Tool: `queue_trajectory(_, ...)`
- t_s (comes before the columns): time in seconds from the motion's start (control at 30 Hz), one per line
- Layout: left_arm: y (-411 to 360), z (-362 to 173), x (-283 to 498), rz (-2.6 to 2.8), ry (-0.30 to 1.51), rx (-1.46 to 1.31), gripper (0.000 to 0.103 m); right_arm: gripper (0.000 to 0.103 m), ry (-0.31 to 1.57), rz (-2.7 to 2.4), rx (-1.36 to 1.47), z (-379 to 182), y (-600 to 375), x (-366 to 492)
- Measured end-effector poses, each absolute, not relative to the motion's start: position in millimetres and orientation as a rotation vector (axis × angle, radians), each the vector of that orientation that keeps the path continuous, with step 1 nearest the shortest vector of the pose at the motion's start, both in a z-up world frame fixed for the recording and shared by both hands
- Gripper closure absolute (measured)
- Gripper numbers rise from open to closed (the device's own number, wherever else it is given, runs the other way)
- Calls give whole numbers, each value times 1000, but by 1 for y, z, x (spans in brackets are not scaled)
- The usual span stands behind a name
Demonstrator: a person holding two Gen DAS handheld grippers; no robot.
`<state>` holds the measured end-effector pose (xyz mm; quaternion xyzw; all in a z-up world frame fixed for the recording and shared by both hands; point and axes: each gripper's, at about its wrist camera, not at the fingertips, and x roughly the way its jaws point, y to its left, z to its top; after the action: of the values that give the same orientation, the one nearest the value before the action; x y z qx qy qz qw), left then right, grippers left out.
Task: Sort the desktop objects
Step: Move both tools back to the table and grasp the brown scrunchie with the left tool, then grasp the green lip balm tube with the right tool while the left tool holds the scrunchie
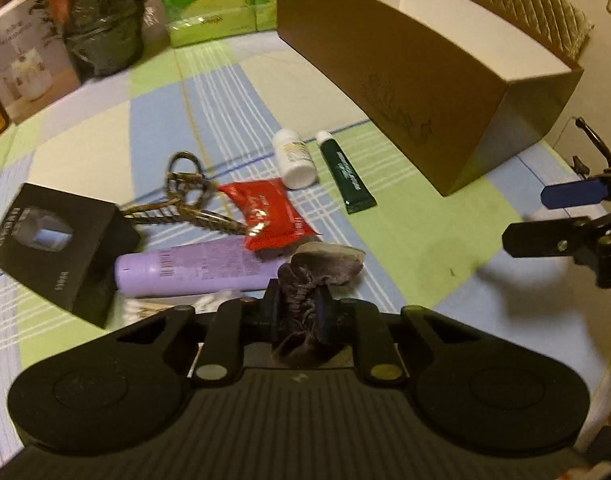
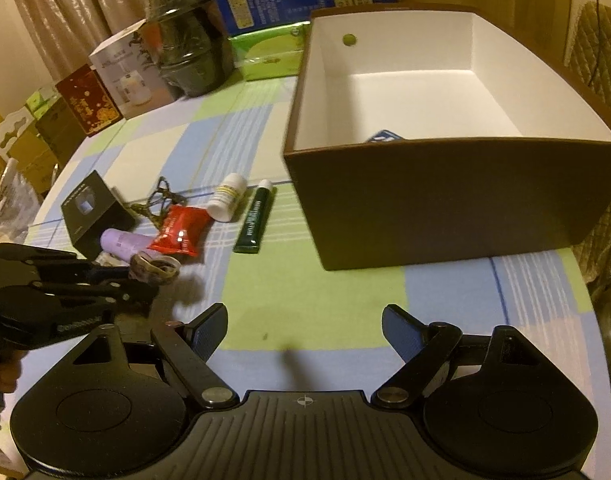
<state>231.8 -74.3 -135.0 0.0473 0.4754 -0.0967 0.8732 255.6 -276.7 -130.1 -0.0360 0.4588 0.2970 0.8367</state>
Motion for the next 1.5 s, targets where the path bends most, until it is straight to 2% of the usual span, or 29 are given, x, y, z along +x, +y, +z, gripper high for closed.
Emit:
queue_trajectory(0.07, -66, -125, 227, -189, 980, 79, 90, 27, 964, 643, -77, -130, -271, 254)
queue_trajectory(0.33, -6, -83, 209, -56, 914, -27, 90, 36, 949, 687, -83, -131, -244, 251)
queue_trajectory(0.57, 48, -68, 199, 80, 883, -78, 90, 55, 898, 661, -94, -135, -212, 252)
queue_trajectory(0.97, 105, -77, 198, 180, 911, -120, 89, 60, 869, 493, -168, -176, -167, 275)
queue_trajectory(1.43, 130, -83, 200, 197, 924, -136, 89, 63, 816, 440, -196, -190, -141, 296)
queue_trajectory(1.5, 131, -84, 200, 200, 926, -134, 89, 66, 805, 448, -205, -191, -139, 298)
